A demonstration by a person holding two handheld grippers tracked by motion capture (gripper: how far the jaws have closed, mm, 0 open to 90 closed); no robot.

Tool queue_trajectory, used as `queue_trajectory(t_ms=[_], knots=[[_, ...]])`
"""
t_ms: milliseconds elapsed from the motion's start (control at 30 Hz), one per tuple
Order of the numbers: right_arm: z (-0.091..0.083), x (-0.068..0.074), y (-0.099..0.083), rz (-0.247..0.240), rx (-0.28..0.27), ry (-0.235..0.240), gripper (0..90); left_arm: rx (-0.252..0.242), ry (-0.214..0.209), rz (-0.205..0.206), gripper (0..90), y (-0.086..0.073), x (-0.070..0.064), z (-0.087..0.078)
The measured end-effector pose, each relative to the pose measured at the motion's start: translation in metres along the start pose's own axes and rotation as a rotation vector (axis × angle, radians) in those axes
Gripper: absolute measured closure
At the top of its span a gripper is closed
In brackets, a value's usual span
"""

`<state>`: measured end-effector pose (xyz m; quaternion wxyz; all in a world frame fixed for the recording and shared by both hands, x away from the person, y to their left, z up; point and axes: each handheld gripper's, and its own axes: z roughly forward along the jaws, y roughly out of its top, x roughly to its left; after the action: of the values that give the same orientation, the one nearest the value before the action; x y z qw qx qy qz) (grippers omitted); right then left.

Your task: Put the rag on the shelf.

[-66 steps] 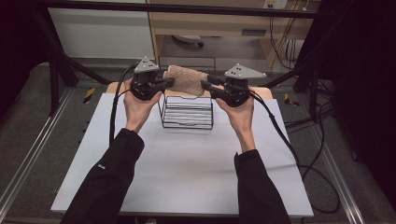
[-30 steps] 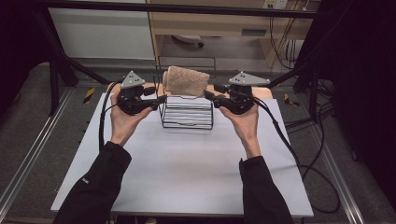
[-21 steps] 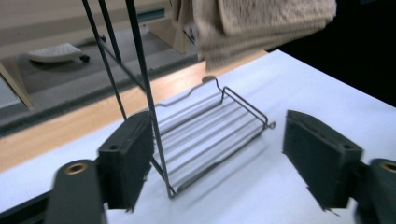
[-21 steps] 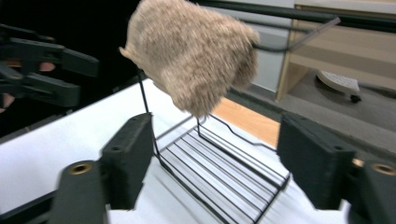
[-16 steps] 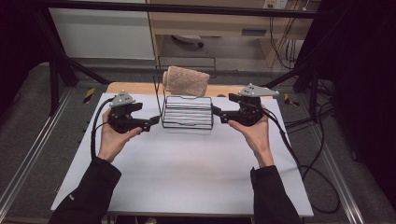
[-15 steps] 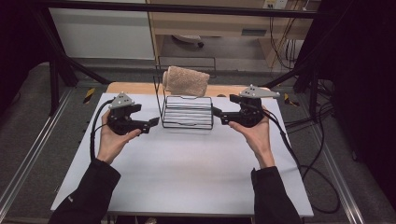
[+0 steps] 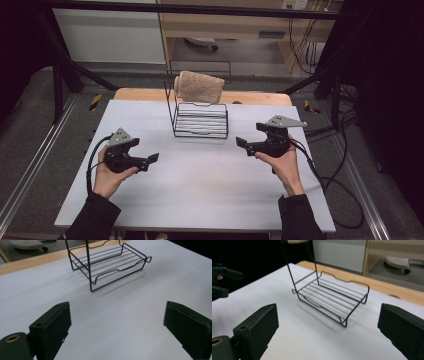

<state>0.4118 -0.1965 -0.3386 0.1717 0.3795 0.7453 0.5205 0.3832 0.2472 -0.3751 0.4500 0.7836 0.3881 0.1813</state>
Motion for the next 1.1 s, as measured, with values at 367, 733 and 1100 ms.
queue_trajectory(t_ms=[367,733,1100], knots=[[-0.004,-0.005,-0.054,0.023,0.084,0.022,0.8,0.054,0.016,-0.020,8.5,-0.048,0.007,-0.006],[-0.011,-0.017,-0.109,-0.009,0.227,0.019,0.6,0.080,0.019,-0.012,7.9,-0.068,0.011,-0.009],[-0.024,-0.024,-0.128,0.035,0.257,0.020,0.7,0.088,-0.005,-0.030,8.0,-0.080,0.011,-0.007]])
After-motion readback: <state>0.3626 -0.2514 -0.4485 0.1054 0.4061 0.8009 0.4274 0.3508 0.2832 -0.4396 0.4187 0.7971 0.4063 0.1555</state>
